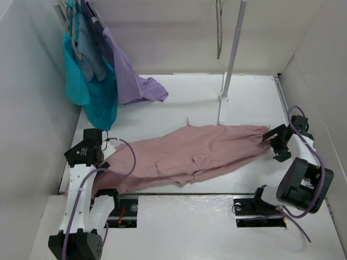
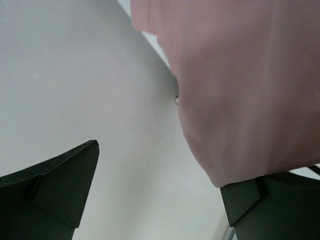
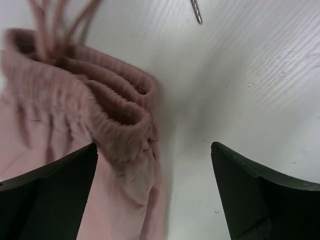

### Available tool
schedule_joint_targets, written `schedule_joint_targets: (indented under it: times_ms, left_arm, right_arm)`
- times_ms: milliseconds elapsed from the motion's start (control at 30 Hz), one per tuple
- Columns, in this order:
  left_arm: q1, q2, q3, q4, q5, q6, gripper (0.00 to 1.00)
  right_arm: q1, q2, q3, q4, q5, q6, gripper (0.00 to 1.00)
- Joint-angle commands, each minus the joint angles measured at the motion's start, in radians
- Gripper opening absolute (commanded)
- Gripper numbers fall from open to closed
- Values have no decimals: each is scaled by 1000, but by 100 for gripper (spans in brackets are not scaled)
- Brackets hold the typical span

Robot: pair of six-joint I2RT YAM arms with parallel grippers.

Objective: Place the trousers on the hanger
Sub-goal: Fold the trousers at the center of the board.

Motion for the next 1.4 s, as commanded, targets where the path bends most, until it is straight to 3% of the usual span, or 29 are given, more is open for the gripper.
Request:
schedule_joint_targets:
  times_ms: [0,100,200,233,333,367,467,633,767,900,1133,1367]
  left_arm:
    - [12,67,42,-57,106,-53,94]
    - [26,104,26,-57,117,-73,94]
    - [72,117,-39,-57,62,-29,95]
    - [84,117,-74,-57,45,-20,97]
    - [127,117,-120,-57,-16,2,100]
    - [137,117,-129,-57,-16,14,100]
    - [164,129,-102,-57,3,28,100]
    - [164,163,39,-57,177,63,100]
    - [164,183,146,-57,477,129,100]
    - [164,192,179,-57,658,192,100]
    - [155,213,242,-57,806,182,100]
    - [155,225,432,-57,973,51,100]
  right_arm:
    - [-3,70,-53,105,-86,7,100]
    - [-3,150,-54,132,-86,7,100]
    - [-3,217,-11,142,-77,-15,89]
    - [-3,230,0,142,-76,-15,75]
    - [-3,263,26,142,-86,-26,55]
    - [-3,264,37,142,-86,-26,35]
    - [-3,274,83,133,-46,-36,0]
    - [-3,264,184,98,71,-40,0]
    - [-3,237,233,110,155,43,0]
    - [-3,286,292,132,138,80,0]
    - [-3,310,324,162,172,79,0]
    - [-3,383,356,171,126,70,0]
